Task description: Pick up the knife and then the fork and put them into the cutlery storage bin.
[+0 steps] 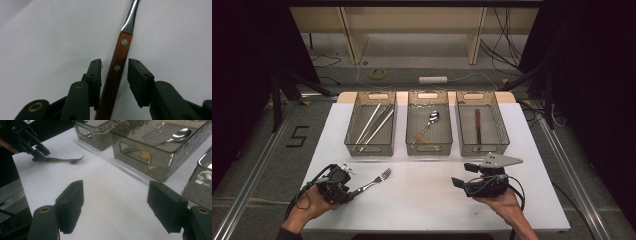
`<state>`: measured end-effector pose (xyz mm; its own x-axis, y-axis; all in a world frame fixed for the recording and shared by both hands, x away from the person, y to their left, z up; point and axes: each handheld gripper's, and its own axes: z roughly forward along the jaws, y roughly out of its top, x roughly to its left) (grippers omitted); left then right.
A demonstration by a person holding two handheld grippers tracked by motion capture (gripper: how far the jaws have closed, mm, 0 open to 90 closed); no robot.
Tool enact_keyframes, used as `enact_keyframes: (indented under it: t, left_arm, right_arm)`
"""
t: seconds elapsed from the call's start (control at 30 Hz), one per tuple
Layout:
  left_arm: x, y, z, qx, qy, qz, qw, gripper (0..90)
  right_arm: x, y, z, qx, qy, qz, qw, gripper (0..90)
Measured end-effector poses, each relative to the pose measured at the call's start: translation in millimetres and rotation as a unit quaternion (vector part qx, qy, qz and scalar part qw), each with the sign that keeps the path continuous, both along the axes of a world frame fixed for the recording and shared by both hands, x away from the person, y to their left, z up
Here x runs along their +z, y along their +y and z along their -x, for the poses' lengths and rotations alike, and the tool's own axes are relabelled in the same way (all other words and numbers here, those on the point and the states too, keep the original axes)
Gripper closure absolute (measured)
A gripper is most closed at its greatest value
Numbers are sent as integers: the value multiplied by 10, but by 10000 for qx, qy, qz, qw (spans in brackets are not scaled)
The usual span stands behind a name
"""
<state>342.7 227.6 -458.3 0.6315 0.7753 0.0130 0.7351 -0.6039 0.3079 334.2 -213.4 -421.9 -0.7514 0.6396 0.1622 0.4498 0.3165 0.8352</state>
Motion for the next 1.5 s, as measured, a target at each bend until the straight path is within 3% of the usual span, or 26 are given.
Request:
enact_keyframes:
  t: [0.37,0.77,1.2,1.5]
  left_arm:
    - [-59,-3,-1,-160,155,-82,9997,704]
    - [-66,11,9,-240,126,28,9996,755]
    - [75,-66,49,-413,16,473,9980,757]
    - [191,-389,89,-833,59,866,9927,757]
  right_arm:
    - [-5,-1,13,23,14,-7,10000,306]
    - [-4,4,15,40,28,4,10000,307]
    - [-6,37,31,153,10,16,9999,308]
    - [16,125,77,347,-111,51,9993,304]
